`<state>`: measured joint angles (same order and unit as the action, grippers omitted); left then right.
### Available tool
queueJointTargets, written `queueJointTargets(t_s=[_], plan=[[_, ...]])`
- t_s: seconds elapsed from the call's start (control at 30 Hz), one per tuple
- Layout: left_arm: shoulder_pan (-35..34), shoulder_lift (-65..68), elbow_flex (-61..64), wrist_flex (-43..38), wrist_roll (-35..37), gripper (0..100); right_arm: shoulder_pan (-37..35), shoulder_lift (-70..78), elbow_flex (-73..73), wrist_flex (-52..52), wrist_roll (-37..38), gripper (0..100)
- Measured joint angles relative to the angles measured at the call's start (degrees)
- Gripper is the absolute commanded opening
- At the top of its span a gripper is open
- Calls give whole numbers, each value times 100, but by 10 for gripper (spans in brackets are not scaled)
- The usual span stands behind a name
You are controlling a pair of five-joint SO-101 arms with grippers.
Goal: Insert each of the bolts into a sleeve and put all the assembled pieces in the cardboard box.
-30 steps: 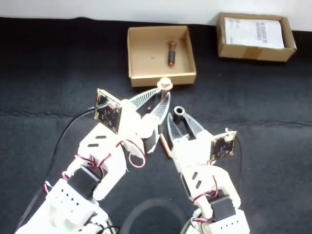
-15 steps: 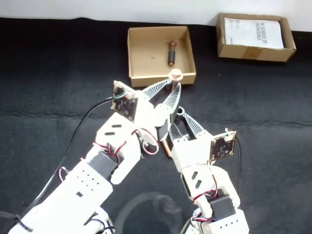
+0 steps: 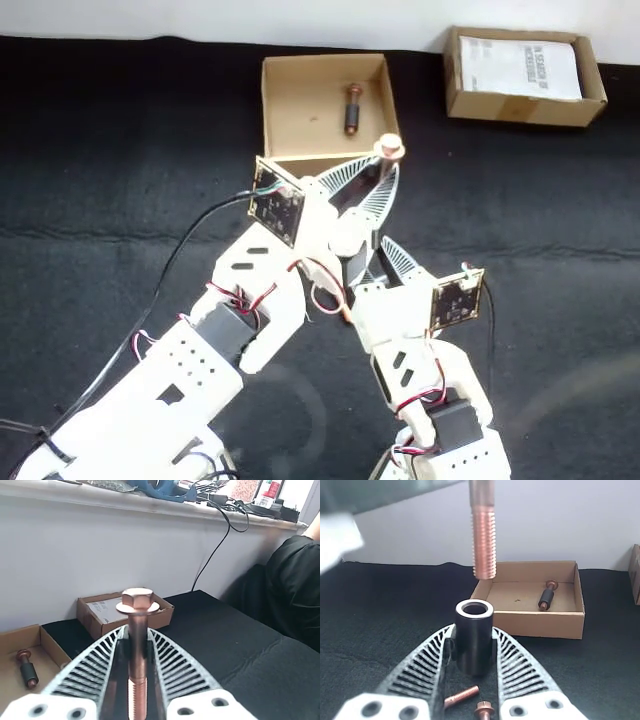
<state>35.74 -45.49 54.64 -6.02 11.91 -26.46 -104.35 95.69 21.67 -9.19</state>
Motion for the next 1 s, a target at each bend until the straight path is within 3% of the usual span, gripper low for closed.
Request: queueJointTargets(t_s=[1.0], plan=[[88, -18, 563, -70, -229, 9, -9, 9, 0, 9, 0, 7]])
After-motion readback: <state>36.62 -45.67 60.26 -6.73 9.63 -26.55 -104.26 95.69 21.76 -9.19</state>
